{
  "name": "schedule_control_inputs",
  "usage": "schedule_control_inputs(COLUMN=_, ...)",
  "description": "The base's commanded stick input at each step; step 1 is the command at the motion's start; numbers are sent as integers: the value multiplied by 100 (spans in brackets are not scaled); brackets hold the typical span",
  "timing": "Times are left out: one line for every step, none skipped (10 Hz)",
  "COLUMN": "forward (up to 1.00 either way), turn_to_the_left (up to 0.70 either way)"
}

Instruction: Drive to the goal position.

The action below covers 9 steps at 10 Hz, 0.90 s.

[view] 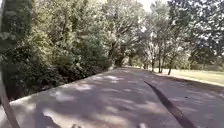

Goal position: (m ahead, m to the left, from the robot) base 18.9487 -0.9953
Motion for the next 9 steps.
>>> schedule_control_inputs(forward=70, turn_to_the_left=0)
schedule_control_inputs(forward=70, turn_to_the_left=0)
schedule_control_inputs(forward=70, turn_to_the_left=0)
schedule_control_inputs(forward=70, turn_to_the_left=0)
schedule_control_inputs(forward=44, turn_to_the_left=0)
schedule_control_inputs(forward=0, turn_to_the_left=0)
schedule_control_inputs(forward=0, turn_to_the_left=0)
schedule_control_inputs(forward=0, turn_to_the_left=0)
schedule_control_inputs(forward=0, turn_to_the_left=0)
